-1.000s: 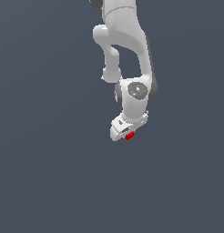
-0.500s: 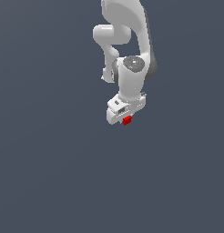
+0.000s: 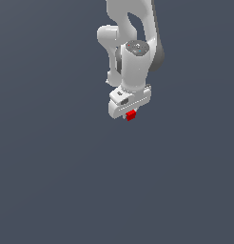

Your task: Pick up the red cube and move it to a goal position.

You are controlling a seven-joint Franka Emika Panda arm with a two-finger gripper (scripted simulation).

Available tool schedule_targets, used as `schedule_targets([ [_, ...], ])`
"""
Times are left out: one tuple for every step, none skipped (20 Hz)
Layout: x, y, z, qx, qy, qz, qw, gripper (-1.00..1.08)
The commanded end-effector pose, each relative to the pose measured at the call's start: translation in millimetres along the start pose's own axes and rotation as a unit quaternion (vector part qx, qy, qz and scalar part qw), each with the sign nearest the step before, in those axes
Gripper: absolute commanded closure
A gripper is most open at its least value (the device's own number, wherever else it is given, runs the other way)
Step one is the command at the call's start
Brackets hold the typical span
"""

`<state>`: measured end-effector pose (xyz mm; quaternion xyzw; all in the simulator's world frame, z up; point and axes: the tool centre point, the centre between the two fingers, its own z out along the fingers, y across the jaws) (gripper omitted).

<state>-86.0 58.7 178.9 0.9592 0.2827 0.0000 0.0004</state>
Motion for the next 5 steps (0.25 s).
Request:
schedule_targets([
  [-3.9,-1.1,-5.6,0.000,0.000,0.000,1.0000,1.08],
  [-4.7,-1.4,-6.9,0.000,0.000,0.000,1.0000,1.08],
  [-5.4,-1.4,-7.9,0.000,0.000,0.000,1.0000,1.08],
  [-5.8,-1.5,-8.4,0.000,0.000,0.000,1.0000,1.08],
  [-5.9,-1.6,-8.6,0.000,0.000,0.000,1.0000,1.08],
])
